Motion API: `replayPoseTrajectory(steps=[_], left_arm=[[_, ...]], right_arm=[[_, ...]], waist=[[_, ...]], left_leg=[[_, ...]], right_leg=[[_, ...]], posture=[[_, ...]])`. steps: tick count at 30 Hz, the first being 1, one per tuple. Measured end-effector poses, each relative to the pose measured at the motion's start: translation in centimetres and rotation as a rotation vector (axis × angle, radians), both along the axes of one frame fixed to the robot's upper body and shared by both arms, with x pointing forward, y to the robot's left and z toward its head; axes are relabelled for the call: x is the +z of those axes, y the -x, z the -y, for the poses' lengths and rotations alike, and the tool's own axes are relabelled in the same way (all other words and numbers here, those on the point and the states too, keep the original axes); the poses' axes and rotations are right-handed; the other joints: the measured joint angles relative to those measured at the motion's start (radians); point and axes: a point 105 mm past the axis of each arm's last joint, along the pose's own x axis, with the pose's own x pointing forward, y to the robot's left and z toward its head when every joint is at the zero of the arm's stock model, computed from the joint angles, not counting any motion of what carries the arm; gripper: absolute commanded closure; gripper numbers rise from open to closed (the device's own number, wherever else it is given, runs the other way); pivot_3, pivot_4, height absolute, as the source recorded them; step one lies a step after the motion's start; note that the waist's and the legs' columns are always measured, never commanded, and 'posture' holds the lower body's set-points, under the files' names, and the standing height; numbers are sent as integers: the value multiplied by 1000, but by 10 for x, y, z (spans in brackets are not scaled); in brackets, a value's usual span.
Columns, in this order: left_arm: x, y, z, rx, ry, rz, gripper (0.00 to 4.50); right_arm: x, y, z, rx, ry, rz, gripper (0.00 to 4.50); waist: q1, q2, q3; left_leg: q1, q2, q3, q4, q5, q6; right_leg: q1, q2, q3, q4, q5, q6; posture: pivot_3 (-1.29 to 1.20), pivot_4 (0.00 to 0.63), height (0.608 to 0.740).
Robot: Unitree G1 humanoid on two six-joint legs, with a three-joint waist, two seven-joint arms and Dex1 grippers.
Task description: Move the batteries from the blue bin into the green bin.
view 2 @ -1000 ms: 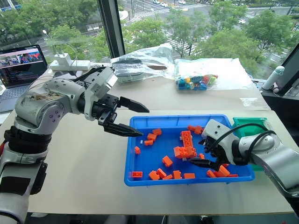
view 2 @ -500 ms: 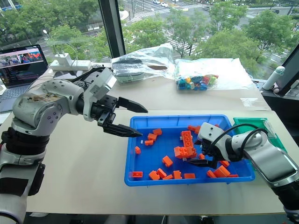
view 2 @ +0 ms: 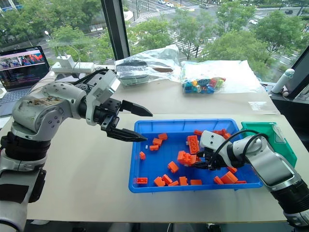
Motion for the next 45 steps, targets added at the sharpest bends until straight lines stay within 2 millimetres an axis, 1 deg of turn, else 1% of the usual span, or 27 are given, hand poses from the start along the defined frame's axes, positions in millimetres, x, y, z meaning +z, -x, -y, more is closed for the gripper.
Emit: replayPoseTrajectory(steps=[3,4,6,8,10,11,13,14,16,18,19,21,22,24,25,27,29,31,32,33,34,35,37,38,41,42,45], left_arm=[[0,0,0,3,0,1,0],[0,0,0,4,1,1,0],[0,-1,0,5,1,2,0],[0,0,0,5,1,2,0],[0,-1,0,5,0,2,0],[0,-1,0,6,0,2,0],[0,-1,0,6,1,2,0],[0,-1,0,7,1,2,0],[0,-1,0,6,2,2,0],[0,-1,1,3,4,6,0],[0,-1,1,2,6,11,0],[0,-1,2,-6,13,31,0],[1,-1,3,-9,15,40,0],[0,-1,3,-7,14,43,0],[0,-2,3,-5,13,43,0],[-2,-1,2,-5,11,34,0],[-4,-1,1,-6,10,26,0],[-4,-1,1,-6,10,24,0],[-4,-1,1,-7,10,23,0],[-4,-1,1,-6,9,23,0],[-4,-1,1,-6,9,23,0],[-4,-1,1,-6,9,23,0],[-4,-1,1,-7,9,22,0],[-4,-1,1,-6,8,22,0],[-4,-1,1,-7,7,22,0],[-4,-1,1,-7,7,22,0],[-4,-1,1,-4,5,26,0]], right_arm=[[5,1,-4,16,-16,7,3057],[9,2,-7,25,-27,11,3057],[23,3,-11,39,-55,25,3057],[33,4,-4,10,-47,17,3057],[47,-3,16,-96,-17,35,3057],[57,-8,29,-161,3,70,3057],[69,-15,49,-251,50,122,3057],[73,-19,62,-305,75,147,3057],[72,-27,83,-401,107,174,3057],[65,-33,97,-477,103,175,2050],[60,-36,99,-503,75,169,1790],[51,-41,90,-507,-1,152,980],[45,-43,84,-499,-31,141,756],[42,-44,85,-510,-22,144,56],[42,-45,89,-524,-10,155,23],[45,-46,89,-536,-19,168,23],[54,-46,82,-526,-58,179,23],[67,-45,73,-496,-95,201,23],[72,-43,67,-474,-108,207,23],[78,-38,57,-426,-118,206,23],[80,-32,45,-371,-130,191,23],[81,-22,28,-296,-148,154,23],[77,-5,3,-178,-153,92,23],[71,1,-8,-131,-145,64,23],[50,11,-33,-48,-139,-2,23],[44,12,-37,-43,-137,-19,23],[29,9,-39,-87,-93,-29,23]], waist=[[-1,0,0],[-2,0,0],[-2,0,0],[0,0,0],[4,0,0],[5,0,0],[5,0,0],[3,0,0],[1,0,0],[-2,0,0],[-5,0,0],[-10,0,0],[-11,0,0],[-8,1,0],[-6,1,0],[-3,1,0],[-2,1,0],[-1,1,0],[-1,1,0],[-1,1,0],[-2,1,1],[-3,1,1],[-3,1,1],[-3,1,1],[-2,1,1],[-2,1,1],[0,1,1]], left_leg=[[0,0,0,0,0,0],[0,0,0,0,0,0],[0,0,-2,0,0,0],[0,0,-2,0,0,0],[0,-1,-3,0,0,0],[0,-2,-3,0,0,0],[0,-2,-2,0,0,0],[0,-1,-1,0,0,0],[0,-1,0,0,0,0],[0,-1,0,0,0,0],[0,0,1,0,0,0],[0,1,1,0,0,0],[0,1,1,0,0,0],[0,0,1,0,0,0],[0,0,1,0,0,0],[0,0,2,1,0,0],[0,0,1,0,0,0],[0,0,1,0,0,0],[0,0,1,0,0,0],[0,0,1,0,0,0],[0,1,1,0,0,0],[0,1,1,0,0,0],[0,1,0,0,0,0],[0,1,0,1,0,0],[0,1,-1,1,0,0],[0,0,-1,1,0,0],[0,0,-2,1,0,0]], right_leg=[[0,0,0,0,0,0],[0,0,0,0,0,0],[0,0,0,0,0,0],[0,0,0,1,0,0],[0,-1,0,2,0,0],[0,-2,0,2,0,0],[0,-1,0,1,0,0],[0,-1,0,1,0,0],[0,-1,0,1,0,0],[0,-1,0,0,0,0],[0,0,0,0,0,0],[-1,1,1,0,0,0],[-1,1,1,1,0,0],[-1,0,1,3,0,0],[-1,0,0,5,0,0],[-1,-1,1,5,0,0],[-1,0,0,5,0,0],[-1,0,0,5,0,0],[-1,0,0,5,0,0],[-1,0,0,5,0,0],[-1,1,0,5,0,0],[-1,1,0,5,0,0],[-1,1,0,5,0,0],[0,1,0,5,0,0],[0,1,0,5,0,0],[-1,0,0,5,0,0],[-1,0,0,5,0,0]], posture=[[0,150,732],[0,150,732],[0,150,732],[0,150,732],[0,150,732],[0,150,732],[0,150,732],[0,150,732],[0,150,732],[0,150,732],[0,150,732],[0,150,732],[0,150,732],[0,150,732],[0,150,732],[0,150,732],[0,150,732],[0,150,732],[0,150,732],[0,150,732],[0,150,732],[0,150,732],[0,150,732],[0,150,732],[0,150,732],[0,150,732],[0,150,732]])
